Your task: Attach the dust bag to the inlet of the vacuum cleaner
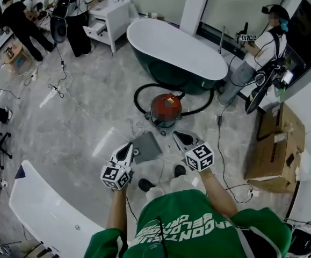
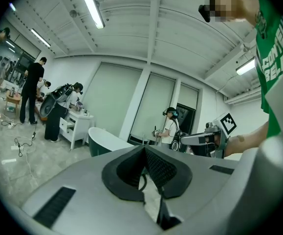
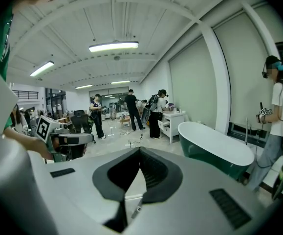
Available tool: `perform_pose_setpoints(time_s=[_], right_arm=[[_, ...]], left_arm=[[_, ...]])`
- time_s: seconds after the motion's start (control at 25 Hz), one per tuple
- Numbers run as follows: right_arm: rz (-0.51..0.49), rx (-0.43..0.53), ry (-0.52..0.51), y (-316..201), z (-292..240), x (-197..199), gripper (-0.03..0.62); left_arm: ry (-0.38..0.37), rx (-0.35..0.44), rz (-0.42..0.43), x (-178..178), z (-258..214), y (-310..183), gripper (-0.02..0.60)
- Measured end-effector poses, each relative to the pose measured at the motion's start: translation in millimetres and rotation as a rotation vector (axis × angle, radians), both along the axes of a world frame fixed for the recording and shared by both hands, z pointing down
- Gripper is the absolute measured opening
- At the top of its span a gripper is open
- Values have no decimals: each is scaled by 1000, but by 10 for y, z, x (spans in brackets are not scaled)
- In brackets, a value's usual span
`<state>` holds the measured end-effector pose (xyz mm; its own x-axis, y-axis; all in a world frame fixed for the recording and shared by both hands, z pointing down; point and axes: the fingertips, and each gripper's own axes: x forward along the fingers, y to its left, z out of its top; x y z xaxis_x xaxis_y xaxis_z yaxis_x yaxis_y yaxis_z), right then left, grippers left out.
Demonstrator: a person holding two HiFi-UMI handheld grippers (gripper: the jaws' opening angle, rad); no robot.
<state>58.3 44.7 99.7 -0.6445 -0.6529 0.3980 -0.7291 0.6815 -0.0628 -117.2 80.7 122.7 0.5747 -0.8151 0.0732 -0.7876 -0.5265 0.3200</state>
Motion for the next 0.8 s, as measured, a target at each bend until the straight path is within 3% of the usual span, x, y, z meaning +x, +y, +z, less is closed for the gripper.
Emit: perform_pose_setpoints(time_s=[0.12, 0.8], right_arm=[[0, -22, 5, 63, 107, -17, 6], [-91, -35, -9, -189, 307, -226, 6]], left_arm=[[25, -16, 7, 1, 84, 74, 2], [-8, -42, -22, 5, 235, -3, 2]])
